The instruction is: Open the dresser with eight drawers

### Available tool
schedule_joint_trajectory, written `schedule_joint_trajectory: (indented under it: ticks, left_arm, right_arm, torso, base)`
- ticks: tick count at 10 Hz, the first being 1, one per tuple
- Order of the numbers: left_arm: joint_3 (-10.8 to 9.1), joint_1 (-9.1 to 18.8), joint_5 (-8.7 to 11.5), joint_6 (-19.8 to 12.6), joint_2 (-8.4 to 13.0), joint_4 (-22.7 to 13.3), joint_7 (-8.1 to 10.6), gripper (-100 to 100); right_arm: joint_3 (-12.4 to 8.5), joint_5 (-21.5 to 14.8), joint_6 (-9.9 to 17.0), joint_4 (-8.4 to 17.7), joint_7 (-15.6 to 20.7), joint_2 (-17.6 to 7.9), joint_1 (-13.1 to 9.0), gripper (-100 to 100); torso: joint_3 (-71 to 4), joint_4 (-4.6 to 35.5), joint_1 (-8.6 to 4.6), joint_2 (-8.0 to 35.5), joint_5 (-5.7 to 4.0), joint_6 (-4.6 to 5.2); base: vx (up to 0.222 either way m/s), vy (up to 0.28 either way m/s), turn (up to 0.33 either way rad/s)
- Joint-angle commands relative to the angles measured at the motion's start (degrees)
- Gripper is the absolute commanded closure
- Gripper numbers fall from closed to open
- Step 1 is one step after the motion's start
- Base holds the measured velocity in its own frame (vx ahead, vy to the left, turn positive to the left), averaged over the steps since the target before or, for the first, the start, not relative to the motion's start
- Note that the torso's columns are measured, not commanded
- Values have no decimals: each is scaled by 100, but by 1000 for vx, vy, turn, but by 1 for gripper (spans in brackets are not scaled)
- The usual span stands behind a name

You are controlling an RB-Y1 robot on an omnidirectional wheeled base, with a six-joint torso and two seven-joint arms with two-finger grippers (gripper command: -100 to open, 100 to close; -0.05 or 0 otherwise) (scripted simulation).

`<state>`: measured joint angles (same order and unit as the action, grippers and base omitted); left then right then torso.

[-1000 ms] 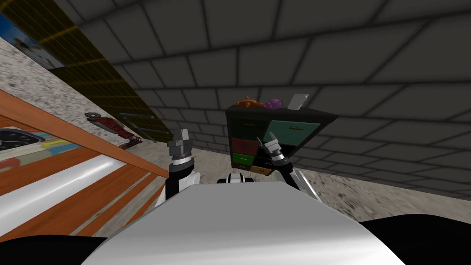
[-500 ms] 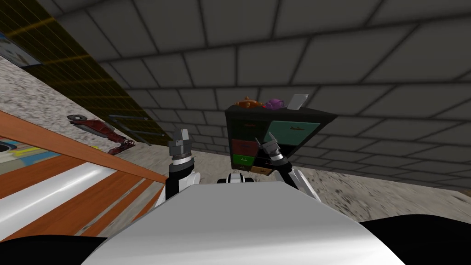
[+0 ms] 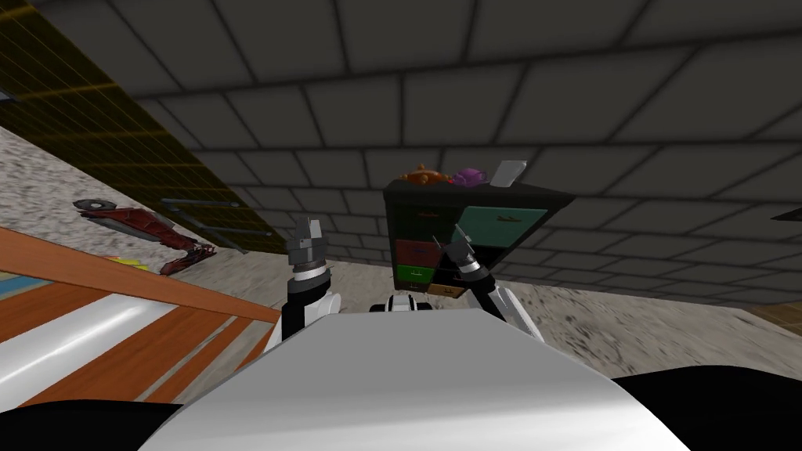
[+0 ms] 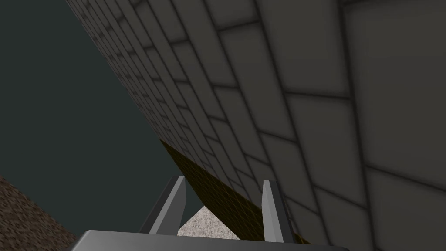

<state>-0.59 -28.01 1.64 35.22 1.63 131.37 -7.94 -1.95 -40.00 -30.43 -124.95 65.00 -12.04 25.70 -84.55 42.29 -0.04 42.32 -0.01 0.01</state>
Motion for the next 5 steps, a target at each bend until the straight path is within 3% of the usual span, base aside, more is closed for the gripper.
schedule_joint_trajectory:
  ticks: [1,5]
  left_arm:
    - [0,0,0,0,0,0,0,0]
    - [0,0,0,0,0,0,0,0]
  right_arm:
    - [-5,-157,-46,28,366,48,-38,-100]
    - [-17,-498,-146,91,1055,317,-131,-100]
  torso:
    - [-2,-1,3,-3,1,-1]
    - [-4,-2,7,-6,2,-1]
  base:
    - [40,39,-31]
    - [42,42,-83]
